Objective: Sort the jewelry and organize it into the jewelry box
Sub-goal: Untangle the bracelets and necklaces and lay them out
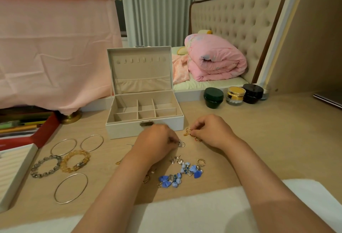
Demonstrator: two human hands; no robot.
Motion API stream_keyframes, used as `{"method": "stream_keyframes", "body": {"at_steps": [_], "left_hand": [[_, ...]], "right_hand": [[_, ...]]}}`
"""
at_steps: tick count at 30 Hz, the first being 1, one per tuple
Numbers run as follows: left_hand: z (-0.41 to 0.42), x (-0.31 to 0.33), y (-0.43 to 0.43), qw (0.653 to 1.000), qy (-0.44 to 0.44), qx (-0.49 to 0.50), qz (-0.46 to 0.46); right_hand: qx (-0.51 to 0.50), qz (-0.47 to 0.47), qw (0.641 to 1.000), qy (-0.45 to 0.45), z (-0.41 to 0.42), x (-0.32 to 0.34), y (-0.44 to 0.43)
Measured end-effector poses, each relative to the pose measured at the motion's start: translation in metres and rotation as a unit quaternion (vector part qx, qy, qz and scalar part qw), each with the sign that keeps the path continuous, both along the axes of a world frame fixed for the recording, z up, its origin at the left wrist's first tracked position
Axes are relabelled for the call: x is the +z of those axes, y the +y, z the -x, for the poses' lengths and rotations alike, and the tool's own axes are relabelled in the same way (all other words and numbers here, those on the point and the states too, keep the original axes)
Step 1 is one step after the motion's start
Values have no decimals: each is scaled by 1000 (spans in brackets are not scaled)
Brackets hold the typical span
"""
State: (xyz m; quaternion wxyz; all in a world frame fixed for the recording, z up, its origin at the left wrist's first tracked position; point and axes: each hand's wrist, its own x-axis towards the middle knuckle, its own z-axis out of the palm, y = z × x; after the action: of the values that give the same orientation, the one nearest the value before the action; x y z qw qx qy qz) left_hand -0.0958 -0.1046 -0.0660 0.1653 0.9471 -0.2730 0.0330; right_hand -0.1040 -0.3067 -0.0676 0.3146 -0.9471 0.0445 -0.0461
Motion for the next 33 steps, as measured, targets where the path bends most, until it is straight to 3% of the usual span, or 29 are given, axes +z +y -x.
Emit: {"method": "stream_keyframes", "body": {"at_steps": [6,10,19,24,29,33], "left_hand": [[-1,1,6,999,-33,11,-20],[-1,1,8,999,-44,28,-12],[-4,11,18,999,-6,48,1],[1,12,10,999,-2,32,3],[9,8,-15,996,-89,-7,-25],[7,3,-22,996,-82,-9,-29]], "right_hand": [[72,58,994,-63,12,14,14],[133,94,986,-21,20,19,28],[142,114,983,-9,18,12,36],[92,162,982,21,20,21,19],[80,94,992,24,30,38,6],[115,47,983,133,39,49,-2]]}}
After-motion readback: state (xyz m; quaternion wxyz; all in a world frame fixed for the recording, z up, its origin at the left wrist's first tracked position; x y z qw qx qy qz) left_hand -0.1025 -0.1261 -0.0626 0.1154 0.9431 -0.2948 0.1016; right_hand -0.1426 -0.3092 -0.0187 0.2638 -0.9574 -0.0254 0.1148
